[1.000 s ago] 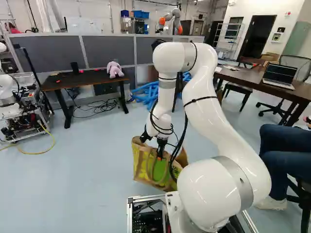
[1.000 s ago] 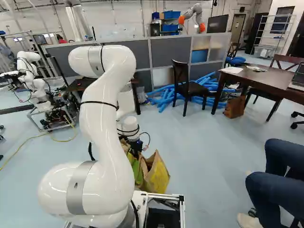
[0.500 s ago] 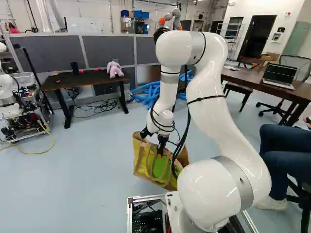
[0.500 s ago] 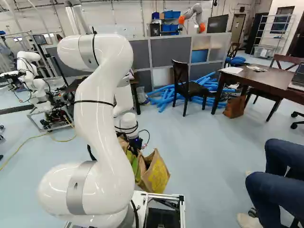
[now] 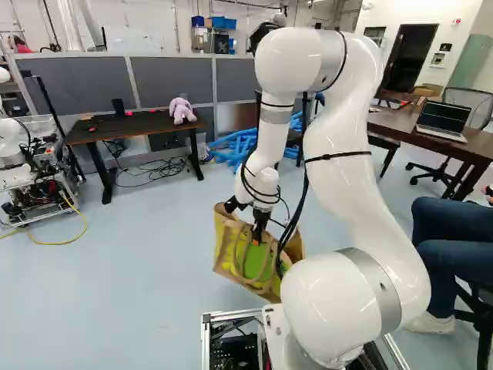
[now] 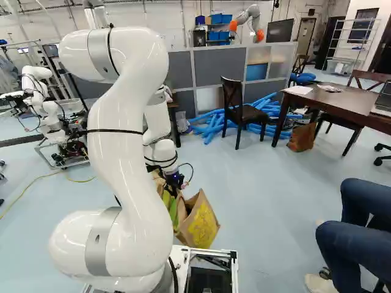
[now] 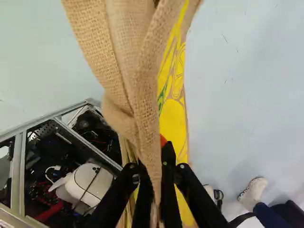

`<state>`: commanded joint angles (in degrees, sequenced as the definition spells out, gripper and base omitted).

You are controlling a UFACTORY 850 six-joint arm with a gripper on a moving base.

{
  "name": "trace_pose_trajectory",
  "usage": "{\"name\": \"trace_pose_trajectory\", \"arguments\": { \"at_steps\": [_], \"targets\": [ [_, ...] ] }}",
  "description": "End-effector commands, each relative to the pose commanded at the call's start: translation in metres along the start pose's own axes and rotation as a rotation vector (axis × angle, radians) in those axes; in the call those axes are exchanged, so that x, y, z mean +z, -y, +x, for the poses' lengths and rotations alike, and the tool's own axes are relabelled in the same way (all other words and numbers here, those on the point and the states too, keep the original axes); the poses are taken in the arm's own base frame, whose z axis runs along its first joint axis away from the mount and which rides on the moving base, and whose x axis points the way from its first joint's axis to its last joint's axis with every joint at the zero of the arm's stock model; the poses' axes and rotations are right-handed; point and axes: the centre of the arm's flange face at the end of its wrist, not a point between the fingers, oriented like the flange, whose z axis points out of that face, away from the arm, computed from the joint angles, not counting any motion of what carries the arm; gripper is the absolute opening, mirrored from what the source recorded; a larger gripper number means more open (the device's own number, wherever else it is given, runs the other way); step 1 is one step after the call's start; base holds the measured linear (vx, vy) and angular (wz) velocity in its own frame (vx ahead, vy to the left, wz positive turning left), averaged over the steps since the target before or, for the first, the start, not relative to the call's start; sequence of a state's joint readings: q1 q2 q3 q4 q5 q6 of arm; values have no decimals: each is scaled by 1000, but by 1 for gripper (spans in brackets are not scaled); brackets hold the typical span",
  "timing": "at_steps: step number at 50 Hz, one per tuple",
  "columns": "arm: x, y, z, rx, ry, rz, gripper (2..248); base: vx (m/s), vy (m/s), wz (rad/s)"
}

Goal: Pick up the bag on the ground and place it on the table

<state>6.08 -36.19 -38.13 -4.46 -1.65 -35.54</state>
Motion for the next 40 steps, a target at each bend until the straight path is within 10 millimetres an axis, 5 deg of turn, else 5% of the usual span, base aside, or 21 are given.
{"name": "trace_pose_trajectory", "arguments": {
  "at_steps": [40],
  "targets": [
    [-61, -40, -21, 135, -31, -35, 22, 0, 0, 0]
  ]
}}
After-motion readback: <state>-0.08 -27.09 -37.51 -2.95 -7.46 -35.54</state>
